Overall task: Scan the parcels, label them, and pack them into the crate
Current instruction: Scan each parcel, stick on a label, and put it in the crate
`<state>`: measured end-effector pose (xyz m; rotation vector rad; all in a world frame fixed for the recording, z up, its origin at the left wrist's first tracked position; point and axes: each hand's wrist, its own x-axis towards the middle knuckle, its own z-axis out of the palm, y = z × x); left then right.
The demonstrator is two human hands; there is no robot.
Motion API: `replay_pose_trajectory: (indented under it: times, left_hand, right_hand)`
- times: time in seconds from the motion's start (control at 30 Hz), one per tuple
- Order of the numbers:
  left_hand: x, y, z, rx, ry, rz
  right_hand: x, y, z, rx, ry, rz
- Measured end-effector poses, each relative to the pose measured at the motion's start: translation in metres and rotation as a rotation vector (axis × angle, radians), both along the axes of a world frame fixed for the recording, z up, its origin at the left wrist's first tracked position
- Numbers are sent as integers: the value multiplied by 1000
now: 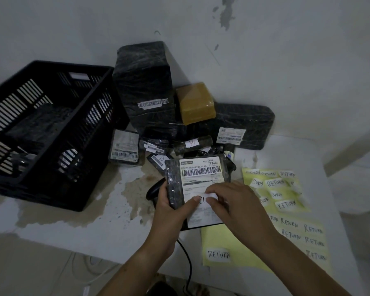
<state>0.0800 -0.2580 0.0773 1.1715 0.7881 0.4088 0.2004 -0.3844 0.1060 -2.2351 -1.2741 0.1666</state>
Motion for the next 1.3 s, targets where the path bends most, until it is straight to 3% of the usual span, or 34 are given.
replay_pose_trajectory:
  times: [0.2, 0.33, 0.4, 0.53, 0.63, 0.73, 0.93, 1.13, 1.3]
  left_hand:
    - [-2, -1, 1, 14, 19, -21]
    - [-5, 0, -1, -10, 28, -12]
    - [-6, 1, -1, -37, 30, 18]
    - [-7, 0, 3, -18, 20, 17]
    - [-6, -4, 8, 60, 15, -17]
    - [-5, -6, 10, 75, -7, -31]
    - [-8, -6, 14, 91, -33, -66]
    - [-8, -1, 20, 295, 0, -79]
    - [-7, 0, 21, 348, -22, -87]
  right_hand:
    - [-5, -4, -2, -18, -102, -58]
    - [-4, -9, -2, 14, 5, -232]
    - [-5, -12, -2, 78, 128, -333]
    - [-11, -9, -7, 175, 616, -366]
    - [-17, -5, -12, 255, 746, -354]
    - [-19, -5, -12, 351, 776, -369]
    - [-21, -6, -7, 323, 702, -365]
    - [-22, -3, 0, 340, 721, -356]
    - [-20, -3, 0, 325, 720, -349]
